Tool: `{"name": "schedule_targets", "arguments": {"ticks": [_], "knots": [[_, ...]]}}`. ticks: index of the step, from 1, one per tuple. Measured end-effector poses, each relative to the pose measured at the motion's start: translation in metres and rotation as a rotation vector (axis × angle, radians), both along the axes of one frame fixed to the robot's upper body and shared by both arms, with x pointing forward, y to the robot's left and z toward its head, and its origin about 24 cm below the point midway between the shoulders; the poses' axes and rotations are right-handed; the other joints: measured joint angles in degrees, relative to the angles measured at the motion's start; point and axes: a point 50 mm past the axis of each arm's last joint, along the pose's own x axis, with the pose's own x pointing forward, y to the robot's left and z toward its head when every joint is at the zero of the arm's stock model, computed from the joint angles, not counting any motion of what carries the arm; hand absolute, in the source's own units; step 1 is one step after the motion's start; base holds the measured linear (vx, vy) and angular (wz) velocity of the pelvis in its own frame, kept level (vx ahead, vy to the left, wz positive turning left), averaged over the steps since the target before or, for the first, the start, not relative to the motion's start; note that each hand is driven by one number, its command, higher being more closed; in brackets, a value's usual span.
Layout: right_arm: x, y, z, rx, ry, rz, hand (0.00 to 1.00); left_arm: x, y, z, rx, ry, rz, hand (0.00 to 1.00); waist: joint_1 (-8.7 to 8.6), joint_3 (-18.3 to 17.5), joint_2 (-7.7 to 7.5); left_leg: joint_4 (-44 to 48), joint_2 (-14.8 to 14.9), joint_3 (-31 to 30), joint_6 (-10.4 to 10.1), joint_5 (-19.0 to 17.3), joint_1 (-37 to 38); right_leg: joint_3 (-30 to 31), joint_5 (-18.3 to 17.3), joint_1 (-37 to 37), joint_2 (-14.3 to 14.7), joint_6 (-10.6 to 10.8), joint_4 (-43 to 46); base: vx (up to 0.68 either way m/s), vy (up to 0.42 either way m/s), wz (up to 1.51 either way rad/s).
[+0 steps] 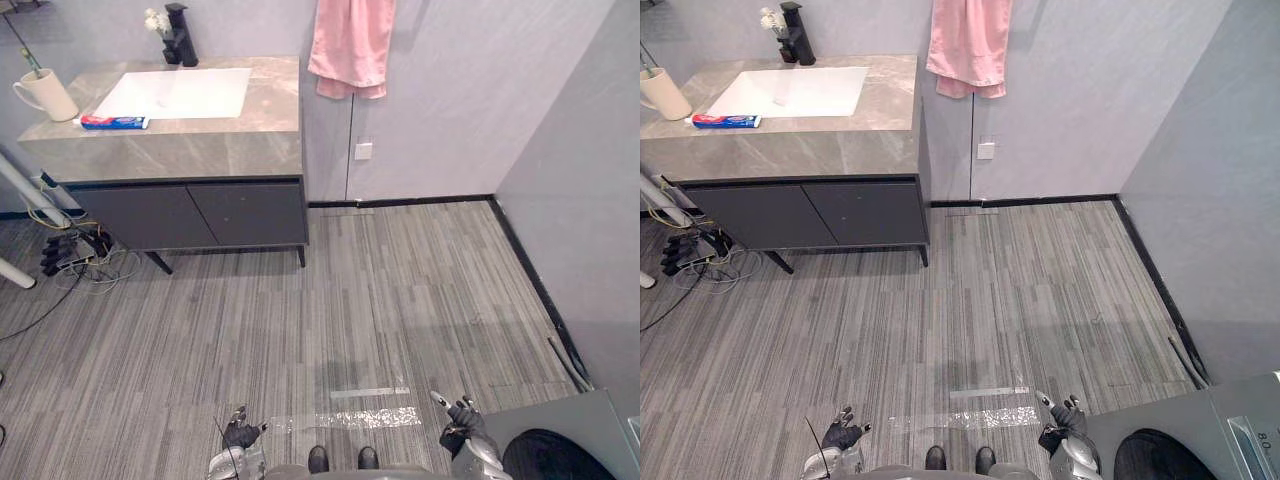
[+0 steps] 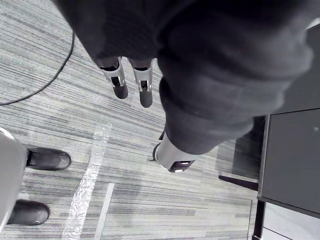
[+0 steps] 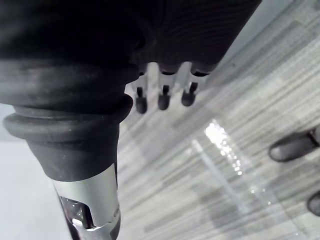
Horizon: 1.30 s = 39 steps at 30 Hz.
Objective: Organize washtable
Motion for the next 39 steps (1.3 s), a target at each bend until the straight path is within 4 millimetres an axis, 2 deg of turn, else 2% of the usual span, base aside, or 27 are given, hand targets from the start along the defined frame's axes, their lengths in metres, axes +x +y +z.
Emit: {"name": "schedule_targets", "arguments": {"ticks": [7,16,25,30,31,34,37,39], "knots": [[-0.003,0.002,-0.001,0.003,0.007,0.002,0.0,-0.004,0.0,-0.001,-0.002,0.009,-0.003,0.0,-0.34,-0.01,0.0,0.03,0.01,0.07,0.0,0.0,0.08,0.06,0.0,0.12,-0.02,0.0,0.19,-0.02,-0.006,0.0],[-0.018,0.001,-0.006,-0.002,0.049,0.003,0.0,-0.016,0.0,-0.004,-0.002,0.038,0.006,0.0,-0.33,-0.16,0.08,0.14,0.01,0.07,0.0,0.0,0.07,0.0,-0.02,0.07,-0.05,0.04,0.44,-0.04,-0.013,0.0],[-0.018,0.002,-0.006,-0.008,0.051,0.01,0.0,-0.017,0.001,-0.004,-0.002,0.04,0.007,0.0,-0.29,-0.62,-0.06,0.04,0.06,0.61,-0.25,-0.22,-0.45,0.58,0.0,-0.85,0.03,0.12,0.11,-0.01,-0.005,-0.03],[-0.009,0.0,-0.001,-0.026,0.013,0.019,0.0,-0.01,0.002,-0.001,0.002,0.009,0.011,0.0,0.4,-0.31,-0.35,0.53,0.3,3.28,0.16,-0.12,-3.81,3.34,1.33,-4.59,0.34,-0.02,0.42,-0.01,0.002,-0.3],[-0.008,0.0,0.0,-0.028,0.011,0.018,0.0,-0.007,0.002,0.001,0.003,-0.007,0.012,0.0,0.63,0.24,-0.4,1.52,0.48,3.93,0.93,-0.69,-4.45,3.81,0.97,-5.57,0.44,0.35,1.82,-0.01,0.021,-0.29],[0.002,0.001,0.004,-0.035,-0.016,0.015,0.0,0.009,0.002,0.008,0.005,-0.068,0.008,0.0,0.83,3.05,-0.74,4.31,0.73,5.68,1.45,-2.41,-5.29,4.15,-4.06,-11.05,0.29,2.27,13.17,-0.02,0.015,-0.25],[0.013,0.006,0.009,-0.029,-0.057,0.02,0.0,0.018,0.008,0.012,0.026,-0.095,0.009,0.0,0.77,5.15,-1.35,4.15,0.62,6.85,0.97,-3.14,-4.83,-1.28,-7.15,-15.6,-1.65,2.54,20.02,-0.02,0.002,-0.28],[0.018,0.006,0.011,-0.03,-0.07,0.022,0.0,0.022,0.01,0.013,0.037,-0.104,0.022,0.0,0.72,6.51,-0.96,4.35,1.89,7.41,0.64,-3.68,-4.86,-4.91,-7.11,-17.62,-3.41,2.6,19.65,0.02,-0.029,-0.31]]}}
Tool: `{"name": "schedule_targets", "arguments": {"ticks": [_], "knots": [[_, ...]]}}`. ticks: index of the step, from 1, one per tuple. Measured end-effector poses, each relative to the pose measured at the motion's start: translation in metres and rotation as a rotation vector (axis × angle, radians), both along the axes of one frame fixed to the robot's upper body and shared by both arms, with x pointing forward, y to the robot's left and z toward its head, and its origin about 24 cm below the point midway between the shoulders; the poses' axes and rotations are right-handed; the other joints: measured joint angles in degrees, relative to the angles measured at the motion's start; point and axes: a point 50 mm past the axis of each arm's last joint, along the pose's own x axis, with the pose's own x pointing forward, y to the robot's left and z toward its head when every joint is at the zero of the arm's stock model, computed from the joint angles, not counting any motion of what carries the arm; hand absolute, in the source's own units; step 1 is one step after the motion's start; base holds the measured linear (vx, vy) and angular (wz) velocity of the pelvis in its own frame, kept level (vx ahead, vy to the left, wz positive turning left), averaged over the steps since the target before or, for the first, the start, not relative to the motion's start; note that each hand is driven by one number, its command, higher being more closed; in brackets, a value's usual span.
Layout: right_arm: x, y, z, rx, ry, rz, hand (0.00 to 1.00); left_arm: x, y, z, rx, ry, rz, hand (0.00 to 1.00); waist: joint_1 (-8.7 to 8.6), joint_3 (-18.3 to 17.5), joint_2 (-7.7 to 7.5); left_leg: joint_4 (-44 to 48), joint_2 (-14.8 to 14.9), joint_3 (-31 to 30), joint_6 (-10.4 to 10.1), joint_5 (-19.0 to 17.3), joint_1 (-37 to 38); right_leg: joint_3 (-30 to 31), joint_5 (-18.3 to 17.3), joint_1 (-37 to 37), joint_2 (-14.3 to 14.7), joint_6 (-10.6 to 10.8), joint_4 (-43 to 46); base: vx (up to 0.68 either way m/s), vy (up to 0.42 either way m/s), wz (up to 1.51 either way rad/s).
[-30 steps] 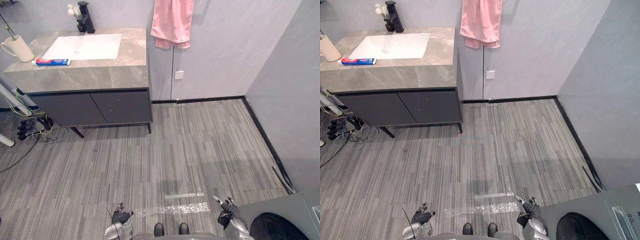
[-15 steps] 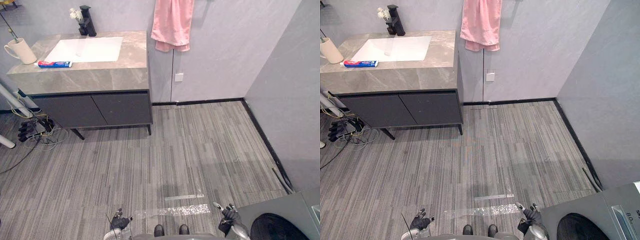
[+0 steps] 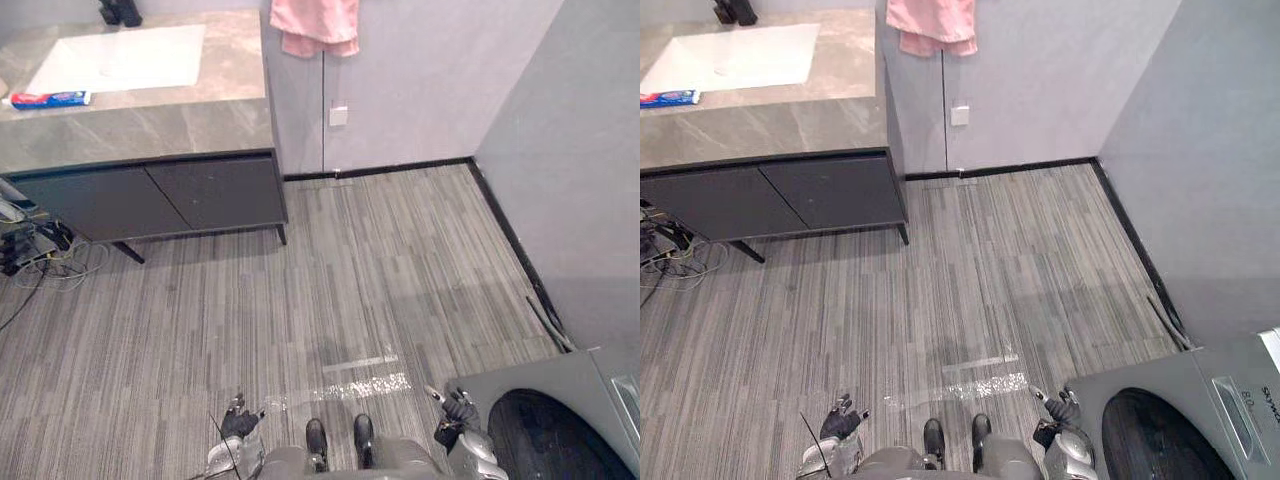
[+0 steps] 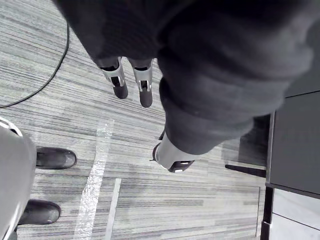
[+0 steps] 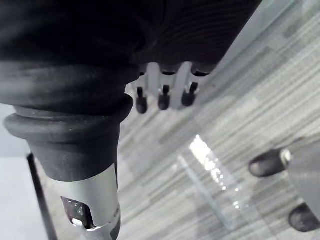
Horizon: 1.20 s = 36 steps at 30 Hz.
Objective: Organize washtable
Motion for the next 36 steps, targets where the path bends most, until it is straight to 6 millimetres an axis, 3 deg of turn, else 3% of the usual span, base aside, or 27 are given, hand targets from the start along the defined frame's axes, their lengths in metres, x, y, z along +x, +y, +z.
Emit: {"name": "schedule_targets", "arguments": {"ticks": [2,3,5,7,9,10,11,12,13,14,17,19,21,22,25,27,28,29,30,33,34,36], "knots": [[0.004,0.001,0.001,0.001,-0.008,0.005,0.0,0.006,0.002,0.002,0.005,-0.014,0.011,0.0,-0.55,1.36,0.86,0.78,2.69,0.12,-0.76,-1.1,0.06,-2.97,0.7,-2.02,-0.75,0.58,-2.0,0.08,-0.06,-0.2],[0.004,0.004,0.001,0.0,-0.004,0.024,0.0,0.006,0.008,0.004,0.025,-0.014,0.023,0.0,-0.98,2.02,0.19,1.0,4.56,0.32,-2.44,-2.18,1.01,-4.68,1.56,-4.02,-1.83,1.69,-2.97,0.13,-0.087,-0.16],[-0.002,0.006,-0.002,0.001,0.013,0.036,0.0,0.007,0.017,0.005,0.046,-0.015,0.025,0.0,-1.33,2.45,-1.65,1.77,5.08,0.42,-5.07,-4.0,2.5,-6.34,2.38,-5.82,-4.48,2.17,-3.2,0.24,-0.186,-0.04],[-0.013,0.003,-0.006,0.001,0.041,0.023,0.0,0.014,0.021,0.009,0.058,-0.034,0.02,0.0,-1.36,2.14,-4.24,5.83,6.25,-0.64,-7.45,-7.61,3.06,-6.54,4.17,-6.01,-6.94,0.42,-3.37,0.37,-0.31,0.3],[-0.013,0.002,-0.006,0.0,0.041,0.018,0.0,0.015,0.022,0.01,0.06,-0.042,0.025,0.0,-1.6,1.88,-3.45,11.13,9.83,-2.0,-9.56,-11.73,1.81,-8.07,5.21,-5.44,-6.19,-0.58,-1.06,0.37,-0.306,0.35],[-0.013,0.002,-0.006,-0.004,0.042,0.038,0.0,0.012,0.022,0.009,0.055,-0.033,0.032,0.0,-1.82,0.5,-2.23,16.16,13.04,-2.45,-10.53,-12.56,0.59,-10.16,5.85,-5.02,-4.02,-1.15,0.36,0.65,-0.469,0.13],[-0.006,0.002,-0.003,-0.011,0.023,0.056,0.0,0.011,0.017,0.007,0.033,-0.033,0.041,0.0,-1.76,0.74,-1.14,25.33,16.46,-2.34,-10.13,-11.73,-2.72,-10.61,4.31,-4.16,-1.89,-3.45,1.71,0.66,-0.472,-0.03],[-0.001,0.002,0.0,-0.015,0.008,0.065,0.0,0.01,0.013,0.006,0.013,-0.032,0.055,0.0,-1.52,1.07,-0.33,30.63,18.05,-2.48,-8.91,-10.5,-4.43,-10.72,3.94,-3.33,-0.92,-4.73,2.05,0.69,-0.448,-0.3],[0.006,-0.001,0.005,-0.033,-0.019,0.087,0.0,0.007,0.002,0.003,-0.031,-0.026,0.079,0.0,-1.22,1.01,1.28,40.76,20.71,-3.21,-6.2,-6.69,-7.8,-10.63,3.04,-0.61,0.95,-6.22,0.74,0.48,-0.289,-0.4],[0.01,-0.003,0.008,-0.047,-0.039,0.102,0.0,0.004,-0.005,0.001,-0.059,-0.02,0.088,0.0,-1.07,1.14,2.05,48.36,22.37,-3.55,-6.1,-6.52,-9.7,-10.17,2.75,3.49,2.3,-6.68,-1.8,0.58,-0.32,-0.36],[0.009,-0.01,0.009,-0.065,-0.038,0.094,0.0,0.008,-0.011,0.003,-0.088,-0.051,0.097,0.0,-1.19,1.33,1.75,55.48,20.2,-3.48,-6.73,-6.94,-11.64,-8.7,2.68,12.44,2.84,-6.78,-6.77,0.55,-0.259,-0.14],[0.01,-0.017,0.012,-0.085,-0.047,0.088,0.0,0.014,-0.019,0.006,-0.117,-0.088,0.091,0.0,-1.1,1.29,1.88,55.3,16.8,-3.41,-7.32,-7.63,-15.81,-6.5,2.17,16.15,2.8,-7.54,-8.61,0.41,-0.084,-0.21],[0.012,-0.017,0.013,-0.079,-0.055,0.076,0.0,0.019,-0.02,0.009,-0.118,-0.105,0.089,0.0,-0.49,1.42,1.92,51.17,13.56,-3.39,-7.01,-8.73,-19.56,-5.14,2.06,18.04,2.73,-7.58,-9.3,0.39,0.013,-0.39],[0.01,-0.015,0.012,-0.066,-0.058,0.057,0.0,0.024,-0.02,0.01,-0.119,-0.117,0.086,0.0,0.37,1.66,1.79,46.43,11.35,-3.35,-6.9,-8.78,-21.25,-4.27,1.67,19.59,2.29,-6.96,-9.31,0.34,0.061,-0.4],[0.005,-0.011,0.01,-0.048,-0.056,0.042,0.0,0.026,-0.021,0.011,-0.124,-0.125,0.088,0.0,0.51,1.92,1.56,31.37,7.42,-4.08,-6.89,-7.88,-23.33,-3.68,-1.75,24.38,1.06,-4.32,-9.51,0.36,0.108,-0.36],[0.001,-0.009,0.008,-0.045,-0.044,0.043,0.0,0.023,-0.019,0.01,-0.13,-0.122,0.098,0.0,1.15,1.76,2.09,18.52,5.78,-7.03,-4.87,-0.99,-24.09,-2.37,-7.41,28.26,0.59,-2.72,-10.39,0.48,0.232,-0.55],[-0.001,-0.008,0.007,-0.038,-0.037,0.041,0.0,0.023,-0.016,0.01,-0.132,-0.124,0.115,0.0,1.99,1.56,2.14,18.17,5.01,-7.03,-2.95,6.86,-23.39,-1.02,-9.4,29.54,-0.19,-1.27,-10.58,0.46,0.245,-0.31],[-0.004,-0.002,0.003,-0.02,-0.022,0.048,0.0,0.025,-0.016,0.011,-0.134,-0.128,0.116,0.0,2.0,1.29,0.21,17.35,2.94,-6.6,-1.75,6.65,-23.24,-0.42,-9.01,28.89,-1.67,-1.83,-10.61,0.45,0.22,-0.05],[-0.003,0.0,0.003,-0.013,-0.024,0.047,0.0,0.025,-0.011,0.012,-0.129,-0.14,0.126,0.0,2.47,1.32,0.06,18.98,2.39,-6.54,-0.43,5.82,-24.18,0.8,-7.04,28.12,-2.54,-2.21,-10.35,0.52,0.27,0.18],[-0.001,0.001,0.003,-0.009,-0.021,0.051,0.0,0.015,-0.003,0.007,-0.126,-0.104,0.179,0.0,3.79,1.14,-0.66,24.83,1.55,-4.33,2.39,1.84,-23.87,4.36,-4.84,28.74,-4.6,0.07,-7.56,0.44,0.247,-0.06],[0.006,0.003,0.005,-0.003,-0.035,0.065,0.0,0.002,0.003,0.002,-0.119,-0.064,0.213,0.0,3.68,0.69,-1.48,25.38,0.58,-3.05,3.36,0.64,-22.81,5.92,-4.49,28.03,-5.87,0.53,-4.21,0.35,0.224,-0.17],[0.011,0.002,0.006,-0.008,-0.047,0.073,0.0,-0.011,0.007,-0.004,-0.112,-0.018,0.226,0.0,3.57,0.29,-1.7,23.52,-0.96,-2.88,3.52,-2.37,-19.65,7.44,-3.15,24.28,-6.88,2.69,5.94,0.31,0.224,-0.12]]}}
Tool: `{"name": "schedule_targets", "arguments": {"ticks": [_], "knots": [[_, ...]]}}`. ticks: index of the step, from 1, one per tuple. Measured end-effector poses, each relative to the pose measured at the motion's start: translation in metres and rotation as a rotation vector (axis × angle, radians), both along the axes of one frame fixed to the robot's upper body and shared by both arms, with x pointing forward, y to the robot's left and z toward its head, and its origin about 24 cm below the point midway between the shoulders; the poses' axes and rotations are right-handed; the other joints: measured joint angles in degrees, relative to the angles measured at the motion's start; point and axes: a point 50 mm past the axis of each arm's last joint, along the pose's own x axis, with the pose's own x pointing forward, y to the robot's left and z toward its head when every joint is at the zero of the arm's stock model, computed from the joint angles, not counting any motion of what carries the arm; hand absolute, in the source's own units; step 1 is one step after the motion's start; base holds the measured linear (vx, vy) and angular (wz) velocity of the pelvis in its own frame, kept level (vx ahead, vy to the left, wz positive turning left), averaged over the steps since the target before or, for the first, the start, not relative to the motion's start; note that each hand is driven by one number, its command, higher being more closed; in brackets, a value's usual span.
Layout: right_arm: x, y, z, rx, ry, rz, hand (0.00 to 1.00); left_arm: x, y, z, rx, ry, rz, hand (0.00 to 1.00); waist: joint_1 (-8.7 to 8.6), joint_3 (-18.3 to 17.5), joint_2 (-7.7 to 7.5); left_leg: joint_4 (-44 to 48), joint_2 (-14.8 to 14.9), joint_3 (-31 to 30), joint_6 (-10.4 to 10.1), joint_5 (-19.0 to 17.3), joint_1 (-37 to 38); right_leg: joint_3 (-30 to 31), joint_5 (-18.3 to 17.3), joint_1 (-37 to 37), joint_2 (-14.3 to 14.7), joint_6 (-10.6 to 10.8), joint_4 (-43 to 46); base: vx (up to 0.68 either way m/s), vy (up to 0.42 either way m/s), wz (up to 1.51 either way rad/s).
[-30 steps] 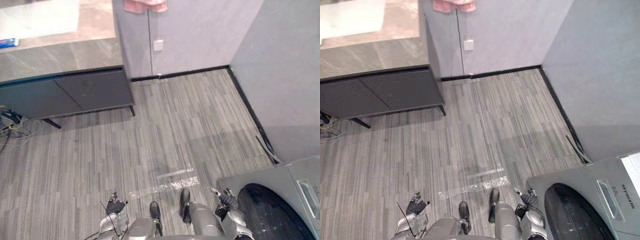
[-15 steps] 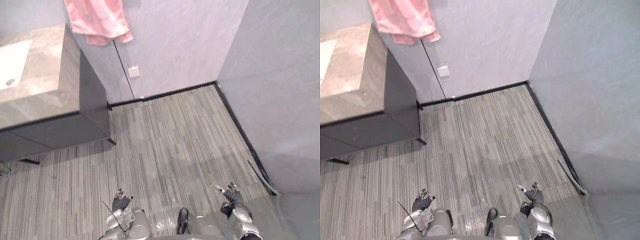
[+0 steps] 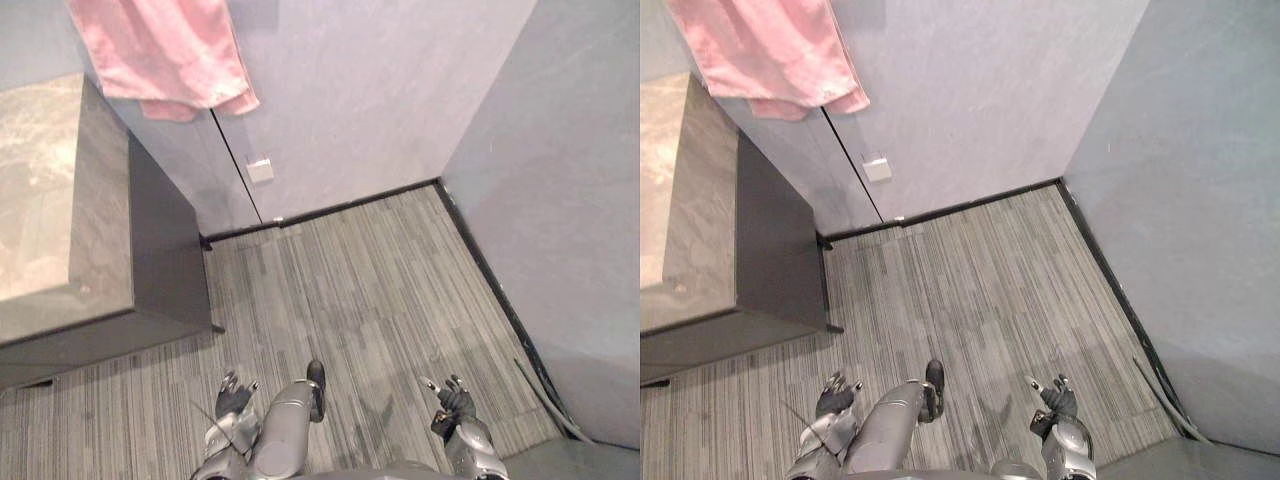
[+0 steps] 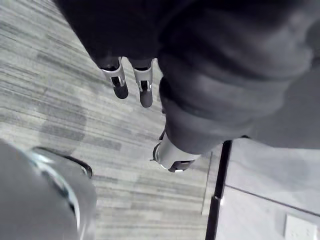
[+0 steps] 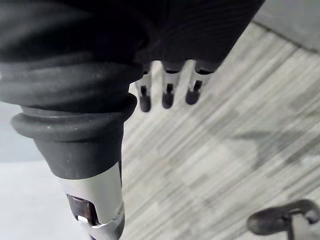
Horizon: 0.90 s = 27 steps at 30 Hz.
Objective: Organize washtable
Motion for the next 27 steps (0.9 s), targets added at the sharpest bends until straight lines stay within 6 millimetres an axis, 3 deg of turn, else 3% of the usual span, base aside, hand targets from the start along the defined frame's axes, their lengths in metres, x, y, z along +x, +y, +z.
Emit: {"name": "schedule_targets", "arguments": {"ticks": [1,2,3,4,6,7,10,11,12,15,16,17,18,19,21,22,23,25,27], "knots": [[-0.002,0.0,-0.001,-0.002,0.007,0.003,0.0,-0.003,0.004,-0.001,0.006,0.015,0.003,0.0,-0.01,-0.15,-0.44,-1.91,-1.13,0.14,-0.29,-1.17,1.83,1.02,2.12,-3.58,-0.74,1.44,8.4,0.22,0.194,0.06],[-0.008,0.001,-0.005,0.001,0.035,0.002,0.0,-0.005,0.004,-0.002,0.005,0.028,-0.009,0.0,-0.16,-0.28,-0.75,-4.9,-2.47,0.08,-0.23,-1.35,5.09,1.77,8.4,-8.47,-1.65,3.73,19.29,0.32,0.233,0.08],[-0.013,0.002,-0.008,0.002,0.05,0.002,0.0,-0.005,0.003,-0.002,0.007,0.033,-0.022,0.0,-0.13,-0.31,-0.8,-6.77,-3.21,-0.19,-0.08,-1.51,7.79,1.98,11.45,-11.88,-2.18,4.57,27.06,0.34,0.216,0.1],[-0.017,0.003,-0.009,-0.002,0.062,0.013,0.0,-0.004,0.001,-0.002,0.012,0.031,-0.041,0.0,-0.31,-0.3,-0.69,-8.65,-3.83,-0.82,-0.03,-1.87,11.19,0.65,10.78,-15.79,-3.08,3.82,34.91,0.4,0.215,0.06],[-0.026,0.003,-0.012,-0.02,0.087,0.031,0.0,0.0,-0.001,0.001,0.029,0.017,-0.087,0.0,-1.09,-0.51,-0.3,-11.87,-4.44,-2.84,0.11,-2.09,16.27,-4.08,7.27,-20.44,-4.4,0.21,40.25,0.35,0.125,0.36],[-0.03,0.002,-0.013,-0.031,0.097,0.041,0.0,0.005,-0.002,0.004,0.041,-0.004,-0.106,0.0,-2.42,-0.94,0.03,-13.82,-4.57,-4.97,0.15,-2.12,19.01,-7.5,3.5,-23.17,-4.83,-0.45,39.66,0.26,0.049,0.65],[-0.04,0.001,-0.016,-0.038,0.119,0.046,0.0,0.014,-0.007,0.009,0.052,-0.042,-0.146,0.0,-3.62,-0.72,0.89,-14.57,-4.34,-8.4,0.45,-3.33,23.54,-9.95,-2.28,-27.13,-3.48,1.44,27.85,0.39,-0.034,0.66],[-0.041,0.0,-0.015,-0.044,0.117,0.047,0.0,0.02,-0.012,0.012,0.044,-0.071,-0.151,0.0,-3.8,-0.83,0.97,-14.26,-3.39,-9.87,0.31,-4.73,24.85,-8.43,-2.13,-28.43,-0.96,1.45,17.6,0.4,-0.118,0.73],[-0.041,-0.001,-0.014,-0.049,0.114,0.047,0.0,0.021,-0.014,0.013,0.047,-0.078,-0.154,0.0,-4.37,-1.37,1.89,-13.95,-2.2,-11.84,-0.28,-6.09,25.2,-6.21,0.3,-29.31,1.79,1.47,3.76,0.4,-0.136,0.73],[-0.047,-0.001,-0.014,-0.057,0.115,0.05,0.0,0.021,-0.015,0.013,0.065,-0.071,-0.161,0.0,-5.02,-2.3,0.41,-13.89,-1.99,-17.22,-2.79,-9.42,27.65,2.36,8.53,-29.96,2.98,1.57,-16.22,0.43,-0.235,0.95],[-0.049,-0.001,-0.014,-0.056,0.119,0.048,0.0,0.018,-0.016,0.012,0.066,-0.063,-0.16,0.0,-5.05,-2.63,-0.13,-13.65,-1.72,-18.13,-3.57,-10.3,28.43,2.78,10.23,-30.01,3.02,1.28,-15.29,0.53,-0.369,1.07],[-0.051,-0.004,-0.014,-0.06,0.123,0.038,0.0,0.012,-0.015,0.01,0.064,-0.048,-0.148,0.0,-5.25,-3.32,0.75,-13.06,0.34,-19.79,-5.66,-11.81,29.8,1.78,14.34,-30.14,3.68,-0.28,-11.07,0.46,-0.318,0.88],[-0.05,-0.003,-0.014,-0.056,0.117,0.036,0.0,0.009,-0.016,0.009,0.06,-0.039,-0.142,0.0,-5.38,-3.68,1.24,-12.09,1.21,-20.12,-6.01,-12.01,29.59,0.71,14.96,-30.42,3.93,-1.14,-9.29,0.59,-0.383,0.98],[-0.046,-0.003,-0.011,-0.058,0.097,0.032,0.0,0.009,-0.02,0.008,0.048,-0.041,-0.14,0.0,-5.22,-3.63,2.05,-8.27,2.57,-19.58,-6.2,-12.06,28.43,-1.26,13.91,-31.13,4.43,-2.31,-5.57,0.64,-0.436,0.84],[-0.035,-0.004,-0.003,-0.073,0.042,0.042,0.0,0.008,-0.028,0.007,0.015,-0.042,-0.099,0.0,-5.12,-3.76,2.87,6.5,4.41,-17.51,-8.86,-10.49,21.7,-4.27,10.12,-30.28,4.86,-4.62,-2.68,0.55,-0.388,0.66],[-0.028,0.001,0.001,-0.071,0.011,0.058,0.0,0.007,-0.031,0.006,0.0,-0.043,-0.085,0.0,-4.52,-3.67,3.22,16.43,6.8,-15.3,-11.17,-9.57,17.15,-5.58,9.05,-28.19,5.62,-6.06,-3.21,0.42,-0.307,0.51],[-0.022,0.004,0.005,-0.07,-0.015,0.073,0.0,0.009,-0.032,0.007,-0.001,-0.051,-0.085,0.0,-4.36,-3.36,2.9,23.53,10.41,-11.33,-10.91,-9.71,13.25,-7.44,8.01,-24.51,6.2,-7.29,-4.79,0.4,-0.295,0.49],[-0.021,0.004,0.006,-0.072,-0.024,0.071,0.0,0.015,-0.032,0.01,0.001,-0.073,-0.089,0.0,-3.81,-2.94,2.22,25.19,13.4,-7.26,-10.88,-9.73,11.6,-8.82,7.06,-20.16,6.06,-7.68,-6.69,0.32,-0.264,0.41],[-0.02,-0.002,0.008,-0.088,-0.031,0.061,0.0,0.019,-0.035,0.013,0.002,-0.1,-0.097,0.0,-3.15,-2.91,1.81,19.69,14.74,-4.29,-10.87,-9.71,9.95,-10.42,5.87,-17.09,5.29,-7.71,-8.11,0.24,-0.185,0.38]]}}
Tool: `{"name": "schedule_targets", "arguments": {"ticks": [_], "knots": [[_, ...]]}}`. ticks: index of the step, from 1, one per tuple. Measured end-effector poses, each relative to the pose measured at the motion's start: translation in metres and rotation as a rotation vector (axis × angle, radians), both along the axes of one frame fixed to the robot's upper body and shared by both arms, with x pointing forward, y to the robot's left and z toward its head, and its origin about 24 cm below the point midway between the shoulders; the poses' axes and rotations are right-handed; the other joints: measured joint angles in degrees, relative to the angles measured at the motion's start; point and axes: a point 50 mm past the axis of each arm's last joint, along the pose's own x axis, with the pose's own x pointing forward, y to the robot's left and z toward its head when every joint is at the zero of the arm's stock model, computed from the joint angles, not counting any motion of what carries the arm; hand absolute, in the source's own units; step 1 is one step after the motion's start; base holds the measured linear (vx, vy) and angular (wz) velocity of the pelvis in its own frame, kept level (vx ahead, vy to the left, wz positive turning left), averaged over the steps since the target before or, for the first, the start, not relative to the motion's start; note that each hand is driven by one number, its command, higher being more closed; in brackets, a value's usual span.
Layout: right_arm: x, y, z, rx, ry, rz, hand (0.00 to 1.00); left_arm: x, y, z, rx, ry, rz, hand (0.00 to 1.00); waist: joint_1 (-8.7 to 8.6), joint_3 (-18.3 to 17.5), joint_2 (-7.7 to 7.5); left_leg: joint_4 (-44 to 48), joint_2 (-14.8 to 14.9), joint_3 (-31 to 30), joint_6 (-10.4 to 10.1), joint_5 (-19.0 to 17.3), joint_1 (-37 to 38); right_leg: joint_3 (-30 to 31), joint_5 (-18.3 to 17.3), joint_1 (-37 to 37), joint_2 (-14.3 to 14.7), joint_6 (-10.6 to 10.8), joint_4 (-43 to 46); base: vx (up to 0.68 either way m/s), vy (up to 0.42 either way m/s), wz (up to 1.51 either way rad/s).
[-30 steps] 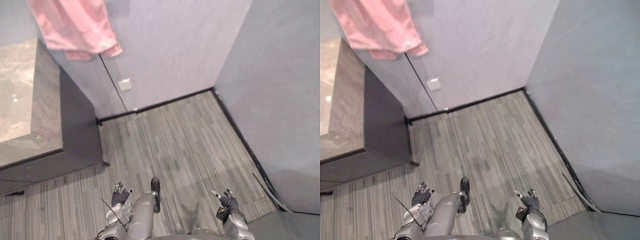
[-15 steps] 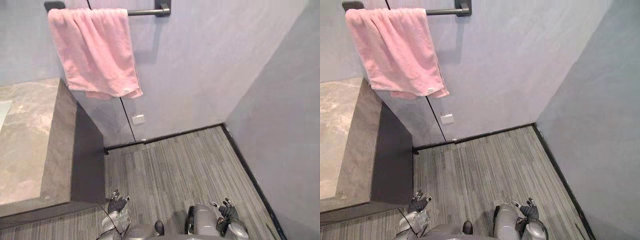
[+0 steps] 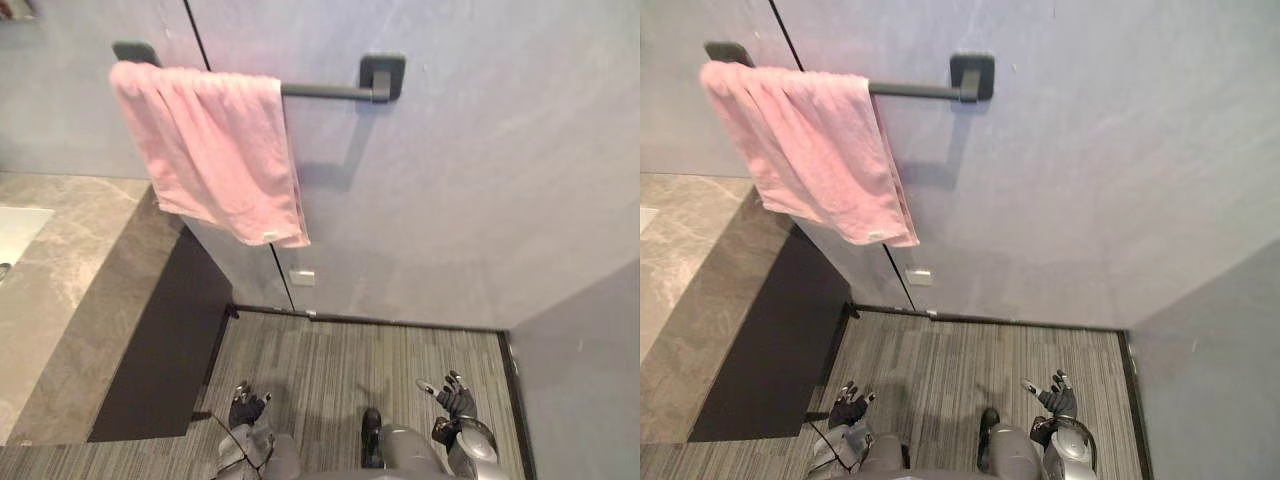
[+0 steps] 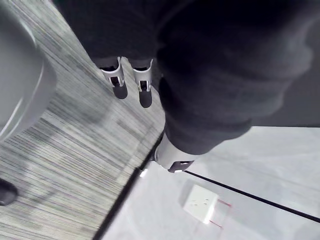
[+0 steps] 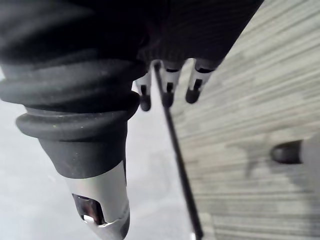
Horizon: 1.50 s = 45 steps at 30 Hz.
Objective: Organize washtable
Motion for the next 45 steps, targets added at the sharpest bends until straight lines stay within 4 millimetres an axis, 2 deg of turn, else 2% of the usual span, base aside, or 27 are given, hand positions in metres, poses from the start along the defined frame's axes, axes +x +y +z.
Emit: {"name": "schedule_targets", "arguments": {"ticks": [1,3,5,6,7,8,11,12,14,16,21,25,27,30,35,36,45], "knots": [[0.0,-0.005,0.001,-0.01,-0.005,-0.016,0.0,0.001,-0.002,0.001,-0.004,-0.009,0.001,0.0,-0.01,-0.05,0.35,-4.66,-0.07,0.91,-0.02,0.02,-1.02,-0.58,-0.53,0.48,-0.41,0.34,-0.04,0.14,-0.047,0.39],[0.002,-0.011,0.003,-0.027,-0.008,-0.043,0.0,0.001,-0.003,0.002,-0.004,-0.012,0.006,0.0,-0.02,-0.27,1.23,-16.71,-2.28,0.71,-0.41,0.65,-2.0,-0.88,-1.41,0.38,-1.55,1.48,0.2,0.12,0.028,0.21],[-0.002,-0.011,0.002,-0.026,0.001,-0.045,0.0,-0.003,-0.001,0.001,0.003,0.0,0.023,0.0,0.01,-0.64,2.04,-22.83,-3.27,0.23,-1.77,2.43,-1.29,-0.42,-2.09,0.2,-1.34,2.6,0.65,0.09,0.139,-0.12],[-0.005,-0.011,0.0,-0.026,0.012,-0.047,0.0,-0.007,0.001,0.0,0.001,0.006,0.038,0.0,0.08,-0.77,2.68,-25.61,-3.89,-1.03,-0.3,8.34,0.06,0.53,-2.7,0.2,-0.8,3.58,1.46,0.11,0.197,-0.33],[-0.006,-0.01,0.0,-0.022,0.014,-0.048,0.0,-0.008,0.003,0.0,0.005,0.006,0.045,0.0,0.28,-0.92,2.78,-25.75,-4.07,-0.73,0.08,9.71,0.55,1.35,-2.85,0.35,-0.88,3.98,1.6,0.12,0.209,-0.42],[-0.009,-0.004,-0.002,-0.005,0.019,-0.049,0.0,-0.009,0.008,0.001,0.017,0.003,0.049,0.0,0.12,-1.1,1.26,-26.45,-4.81,0.46,0.29,9.63,1.18,2.42,-2.63,0.47,-1.52,4.59,1.04,0.11,0.187,-0.32],[-0.015,0.006,-0.006,0.024,0.035,-0.056,0.0,0.004,0.024,0.015,0.069,-0.075,0.042,0.0,0.13,-1.61,-0.96,-28.12,-6.14,3.32,0.94,9.62,1.64,4.49,-1.42,0.29,-2.79,6.32,-1.49,0.1,0.172,-0.32],[-0.016,0.005,-0.006,0.021,0.037,-0.056,0.0,0.011,0.03,0.024,0.098,-0.122,0.035,0.0,0.08,-1.35,-0.38,-28.42,-6.65,4.55,1.35,9.38,2.1,5.85,-0.87,0.31,-3.08,6.88,-2.81,0.07,0.132,-0.38],[-0.016,0.003,-0.006,0.014,0.037,-0.05,0.0,0.021,0.038,0.037,0.132,-0.188,0.032,0.0,0.01,-1.6,-0.45,-28.52,-6.88,5.81,2.02,8.96,2.36,7.18,0.1,0.33,-3.1,7.29,-4.07,0.06,0.099,-0.41],[-0.014,0.003,-0.006,0.01,0.037,-0.031,0.0,0.031,0.05,0.054,0.172,-0.271,0.056,0.0,-0.1,-1.72,0.12,-29.42,-7.26,7.19,2.16,8.9,2.7,8.87,1.41,0.28,-2.94,7.73,-6.13,0.04,0.053,-0.41],[-0.019,0.002,-0.012,0.011,0.079,0.007,0.0,0.049,0.073,0.086,0.256,-0.413,0.091,0.0,-0.23,-1.75,0.34,-30.93,-8.03,7.14,2.25,8.96,4.46,9.91,2.75,1.7,-2.64,7.73,-8.93,0.04,0.025,-0.2],[-0.022,-0.007,-0.013,-0.003,0.092,0.028,0.0,0.064,0.102,0.129,0.384,-0.562,0.093,0.0,-0.22,-1.94,0.59,-32.53,-8.08,6.79,2.79,9.5,5.62,9.8,3.55,2.54,-2.24,7.22,-10.57,0.0,-0.001,-0.02],[-0.023,-0.015,-0.012,-0.023,0.099,0.03,0.0,0.071,0.12,0.153,0.46,-0.637,0.102,0.0,-0.27,-2.32,1.23,-33.55,-8.35,6.19,3.07,10.24,5.82,9.64,4.35,3.18,-2.21,7.18,-11.86,-0.01,-0.013,0.06],[-0.025,-0.022,-0.012,-0.045,0.11,0.04,0.0,0.081,0.136,0.177,0.532,-0.712,0.115,0.0,-0.3,-2.94,2.25,-35.39,-8.92,4.72,3.32,11.66,6.33,9.38,5.37,4.06,-2.38,6.94,-13.2,-0.04,-0.004,0.1],[-0.033,-0.021,-0.017,-0.035,0.144,0.059,0.0,0.081,0.15,0.204,0.63,-0.783,0.095,0.0,-0.27,-3.63,2.18,-38.38,-9.24,3.63,3.13,13.6,7.96,8.39,6.01,4.62,-2.37,6.64,-13.93,-0.08,-0.021,0.07],[-0.034,-0.021,-0.017,-0.037,0.148,0.066,0.0,0.079,0.158,0.211,0.659,-0.793,0.112,0.0,-0.23,-3.66,2.18,-39.5,-9.42,3.45,3.08,14.28,8.41,8.44,6.19,4.61,-2.37,6.61,-14.19,-0.06,-0.009,0.01],[-0.051,-0.019,-0.022,-0.023,0.188,0.071,0.0,0.076,0.171,0.235,0.751,-0.841,0.127,0.0,-0.19,-4.7,1.59,-43.34,-10.28,2.12,2.94,16.08,10.48,8.19,7.06,6.22,-2.73,6.74,-16.15,-0.03,0.002,0.04]]}}
